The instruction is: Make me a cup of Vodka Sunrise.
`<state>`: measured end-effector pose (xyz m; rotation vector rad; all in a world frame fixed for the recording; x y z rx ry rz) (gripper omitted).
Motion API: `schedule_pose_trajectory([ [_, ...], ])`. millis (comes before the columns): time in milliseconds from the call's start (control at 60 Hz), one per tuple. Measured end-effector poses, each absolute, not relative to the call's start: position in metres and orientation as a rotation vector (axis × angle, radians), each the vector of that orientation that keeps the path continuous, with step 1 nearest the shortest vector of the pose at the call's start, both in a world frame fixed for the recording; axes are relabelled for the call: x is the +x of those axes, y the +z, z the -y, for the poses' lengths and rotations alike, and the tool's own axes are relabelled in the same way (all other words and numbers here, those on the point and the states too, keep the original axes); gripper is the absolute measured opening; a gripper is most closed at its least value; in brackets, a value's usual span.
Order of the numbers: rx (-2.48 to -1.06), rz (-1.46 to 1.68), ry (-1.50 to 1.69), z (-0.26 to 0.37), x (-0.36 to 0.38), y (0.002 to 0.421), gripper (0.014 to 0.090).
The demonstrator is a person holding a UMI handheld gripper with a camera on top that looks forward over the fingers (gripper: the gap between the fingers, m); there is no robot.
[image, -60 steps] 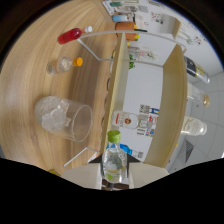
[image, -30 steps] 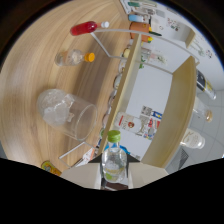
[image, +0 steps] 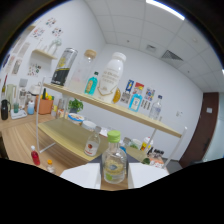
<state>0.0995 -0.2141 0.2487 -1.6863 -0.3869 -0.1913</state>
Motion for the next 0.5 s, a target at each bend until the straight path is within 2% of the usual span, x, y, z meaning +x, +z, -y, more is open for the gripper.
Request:
schedule_pose_trajectory([
  [200, -1.819, 0.106, 0.020, 0.198, 0.133, 0.173, 0.0355],
  [367, -1.946, -0.009, 0.080, 0.189, 0.149, 0.101, 0.0356],
  [500, -2.015, -0.033, 0.091, 0.187, 0.154, 0.062, 0.0358],
])
